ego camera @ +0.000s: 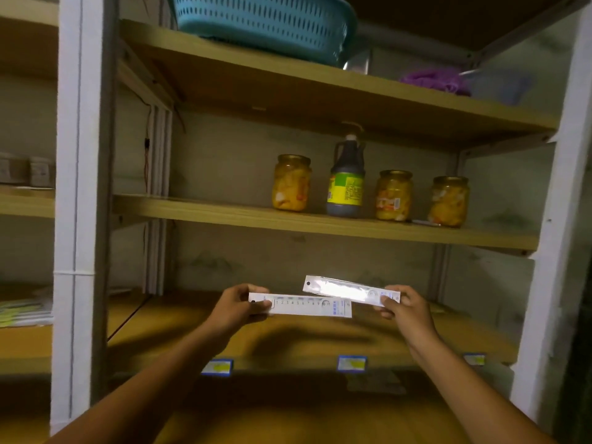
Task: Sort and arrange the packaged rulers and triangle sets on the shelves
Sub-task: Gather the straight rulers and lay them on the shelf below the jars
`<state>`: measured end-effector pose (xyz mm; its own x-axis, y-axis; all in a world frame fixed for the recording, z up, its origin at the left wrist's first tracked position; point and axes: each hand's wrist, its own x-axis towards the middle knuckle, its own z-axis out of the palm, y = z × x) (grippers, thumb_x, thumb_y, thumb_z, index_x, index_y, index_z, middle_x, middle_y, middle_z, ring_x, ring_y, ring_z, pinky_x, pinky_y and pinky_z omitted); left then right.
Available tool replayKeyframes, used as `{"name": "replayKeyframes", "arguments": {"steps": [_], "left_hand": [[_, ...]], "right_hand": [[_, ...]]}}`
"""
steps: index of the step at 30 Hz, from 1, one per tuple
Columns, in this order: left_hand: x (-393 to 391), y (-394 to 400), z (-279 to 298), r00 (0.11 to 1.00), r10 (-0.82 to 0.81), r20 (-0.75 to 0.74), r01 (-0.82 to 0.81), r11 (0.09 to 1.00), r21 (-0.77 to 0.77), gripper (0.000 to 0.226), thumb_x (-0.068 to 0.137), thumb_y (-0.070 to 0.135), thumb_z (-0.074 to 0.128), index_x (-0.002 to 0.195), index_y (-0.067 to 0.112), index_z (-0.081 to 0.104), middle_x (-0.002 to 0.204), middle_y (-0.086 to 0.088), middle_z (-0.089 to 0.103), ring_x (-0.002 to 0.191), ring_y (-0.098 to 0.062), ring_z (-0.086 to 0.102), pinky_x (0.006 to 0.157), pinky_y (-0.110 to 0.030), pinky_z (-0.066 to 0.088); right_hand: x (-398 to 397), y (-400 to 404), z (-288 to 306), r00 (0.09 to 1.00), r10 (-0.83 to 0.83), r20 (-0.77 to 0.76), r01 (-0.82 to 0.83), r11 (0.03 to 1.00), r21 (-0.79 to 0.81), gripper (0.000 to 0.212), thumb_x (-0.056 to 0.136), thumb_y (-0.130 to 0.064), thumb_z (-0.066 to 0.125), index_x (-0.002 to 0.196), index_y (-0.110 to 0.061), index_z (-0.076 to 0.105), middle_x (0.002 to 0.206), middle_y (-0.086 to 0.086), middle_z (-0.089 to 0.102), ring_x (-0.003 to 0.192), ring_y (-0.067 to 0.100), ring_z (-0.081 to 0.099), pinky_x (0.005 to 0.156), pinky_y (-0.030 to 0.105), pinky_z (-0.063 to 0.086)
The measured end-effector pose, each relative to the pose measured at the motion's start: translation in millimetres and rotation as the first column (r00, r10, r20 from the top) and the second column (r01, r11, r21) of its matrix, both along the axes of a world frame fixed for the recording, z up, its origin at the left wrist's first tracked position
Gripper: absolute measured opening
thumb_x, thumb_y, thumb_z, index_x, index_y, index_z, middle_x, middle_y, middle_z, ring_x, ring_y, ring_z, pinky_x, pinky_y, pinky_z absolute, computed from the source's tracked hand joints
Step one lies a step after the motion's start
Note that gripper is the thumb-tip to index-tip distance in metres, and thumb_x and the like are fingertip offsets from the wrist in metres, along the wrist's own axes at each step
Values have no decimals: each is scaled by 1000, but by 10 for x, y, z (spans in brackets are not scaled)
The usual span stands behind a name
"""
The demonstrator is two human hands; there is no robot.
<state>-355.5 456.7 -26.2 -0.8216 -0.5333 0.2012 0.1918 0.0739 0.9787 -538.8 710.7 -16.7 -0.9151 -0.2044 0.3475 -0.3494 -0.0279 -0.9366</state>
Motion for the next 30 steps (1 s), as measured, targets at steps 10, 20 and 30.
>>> {"name": "replayKeyframes", "arguments": {"steps": [10, 20, 30], "left_hand": [[-804, -642, 222, 998, 60, -23, -63, 985, -160, 16, 88, 10, 64, 104, 15, 61, 109, -10, 64, 94, -19, 66, 67, -19, 56], [-994, -850, 178, 974, 222, -37, -225, 968, -115, 28, 86, 0, 63, 113, 7, 58, 109, -15, 63, 94, -24, 67, 66, -18, 58], [-895, -621, -16, 907, 421, -14, -420, 902, -99, 29, 86, 6, 65, 114, 5, 60, 107, -16, 66, 93, -26, 69, 82, -34, 57]], "right_hand": [[-1005, -780, 9, 989, 128, 68, -136, 982, 131, 24, 91, -2, 62, 113, -10, 58, 103, 7, 66, 85, 22, 67, 75, 30, 54], [-1700, -1262, -389, 977, 203, 68, -214, 922, 324, 22, 88, 10, 61, 107, 1, 56, 102, 19, 62, 69, 16, 64, 44, 17, 50], [-2170, -1504, -509, 941, 269, -204, -36, 681, 732, 14, 88, -25, 63, 99, -17, 68, 93, -3, 60, 81, 9, 52, 61, 21, 37]]}}
